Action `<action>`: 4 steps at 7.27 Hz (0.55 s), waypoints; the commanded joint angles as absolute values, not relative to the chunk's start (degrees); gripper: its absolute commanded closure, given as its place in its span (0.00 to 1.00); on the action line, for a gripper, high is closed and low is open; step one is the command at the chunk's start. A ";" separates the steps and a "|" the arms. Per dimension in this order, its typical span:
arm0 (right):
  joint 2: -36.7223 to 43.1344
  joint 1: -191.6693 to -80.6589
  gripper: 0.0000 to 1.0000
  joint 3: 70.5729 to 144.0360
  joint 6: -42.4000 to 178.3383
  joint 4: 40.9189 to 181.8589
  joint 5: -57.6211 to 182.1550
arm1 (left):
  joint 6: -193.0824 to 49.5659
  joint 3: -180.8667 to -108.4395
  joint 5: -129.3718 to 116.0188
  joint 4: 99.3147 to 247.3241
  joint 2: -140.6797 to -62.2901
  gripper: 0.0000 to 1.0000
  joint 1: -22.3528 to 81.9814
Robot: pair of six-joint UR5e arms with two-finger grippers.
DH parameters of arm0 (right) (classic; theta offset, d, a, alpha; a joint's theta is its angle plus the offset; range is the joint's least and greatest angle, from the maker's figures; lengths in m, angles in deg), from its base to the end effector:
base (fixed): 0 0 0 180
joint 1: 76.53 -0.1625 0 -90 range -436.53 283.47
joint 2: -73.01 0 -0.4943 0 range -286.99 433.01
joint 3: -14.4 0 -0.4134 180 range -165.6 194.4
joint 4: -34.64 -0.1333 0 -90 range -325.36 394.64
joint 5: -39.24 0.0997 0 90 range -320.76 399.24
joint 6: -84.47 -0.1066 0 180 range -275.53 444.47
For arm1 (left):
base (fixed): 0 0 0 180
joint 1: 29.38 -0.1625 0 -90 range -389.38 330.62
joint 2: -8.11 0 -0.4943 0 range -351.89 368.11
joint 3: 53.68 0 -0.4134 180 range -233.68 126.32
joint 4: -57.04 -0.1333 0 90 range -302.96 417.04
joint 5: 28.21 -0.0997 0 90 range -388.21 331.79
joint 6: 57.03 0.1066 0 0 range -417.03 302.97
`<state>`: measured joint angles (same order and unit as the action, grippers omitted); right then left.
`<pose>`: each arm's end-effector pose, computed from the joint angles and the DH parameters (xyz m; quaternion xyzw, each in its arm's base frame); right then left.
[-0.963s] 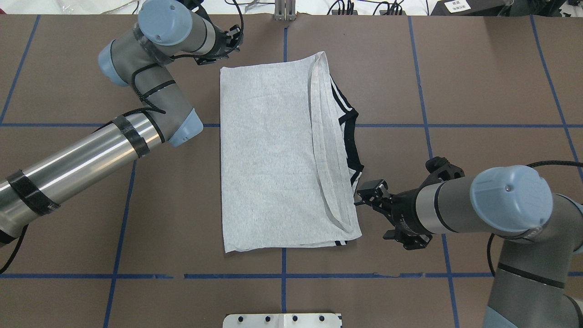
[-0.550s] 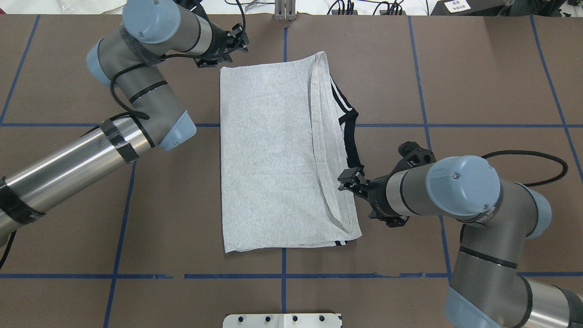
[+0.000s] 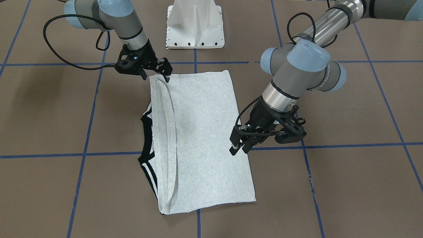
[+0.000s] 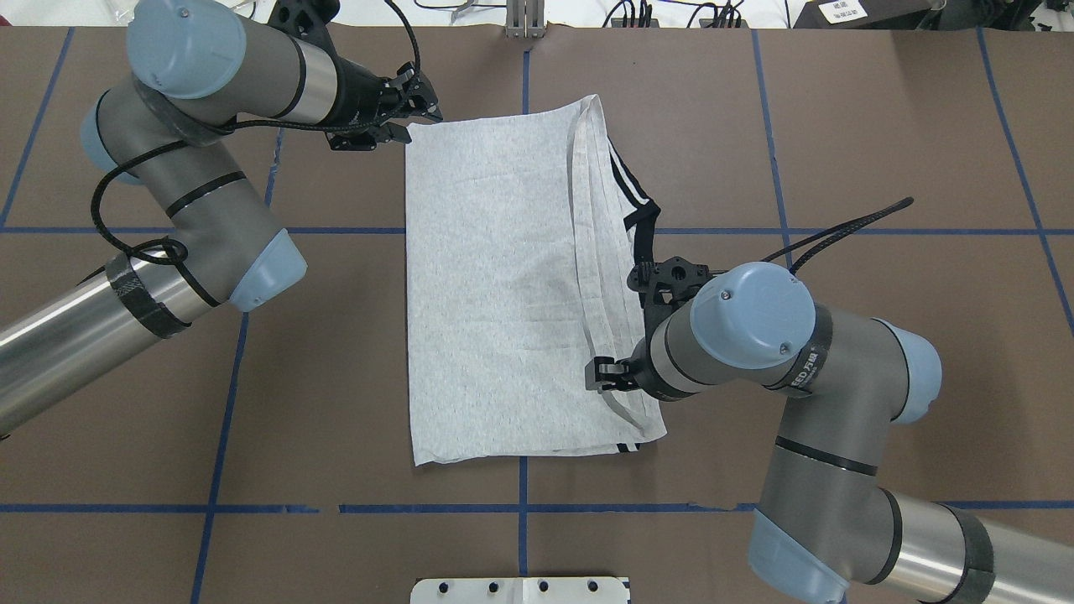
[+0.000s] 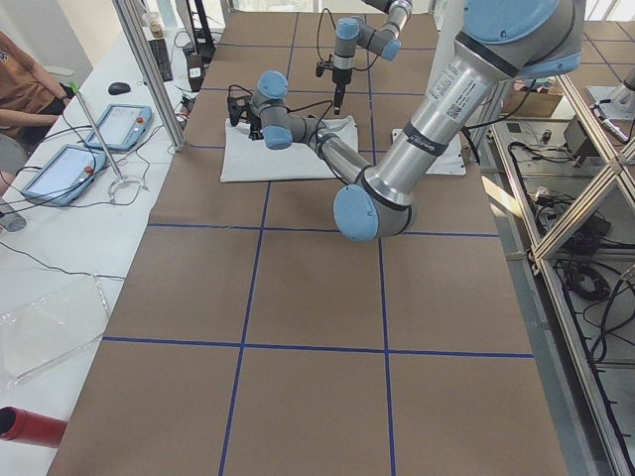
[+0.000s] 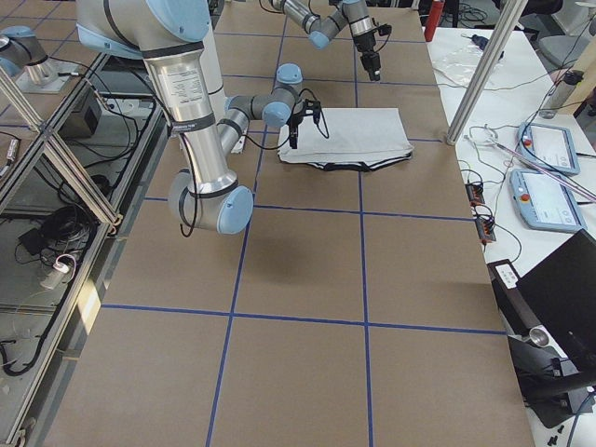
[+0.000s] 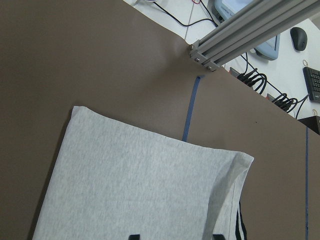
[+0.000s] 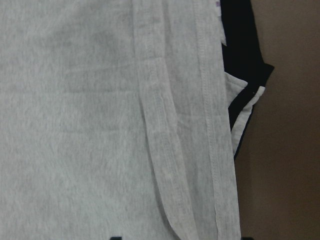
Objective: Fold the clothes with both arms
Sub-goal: 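Release the shirt and move the right gripper to its striped side edge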
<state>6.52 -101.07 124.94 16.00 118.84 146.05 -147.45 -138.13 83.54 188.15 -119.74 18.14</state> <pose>-0.5365 -0.3576 0.3179 0.0411 -0.4355 -0.0380 0.8984 0.4549 -0.6357 0.2646 0.0959 0.5985 -0.2168 0.7652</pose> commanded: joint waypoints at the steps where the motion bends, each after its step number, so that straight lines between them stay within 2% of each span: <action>1: 6.57 -100.79 0.56 124.09 32.99 119.11 146.47 | -147.55 -138.50 83.68 188.17 -118.63 0.43 18.17; 4: 6.74 -100.70 0.55 121.90 39.10 118.84 148.05 | -147.64 -138.50 83.68 188.08 -118.63 0.42 18.17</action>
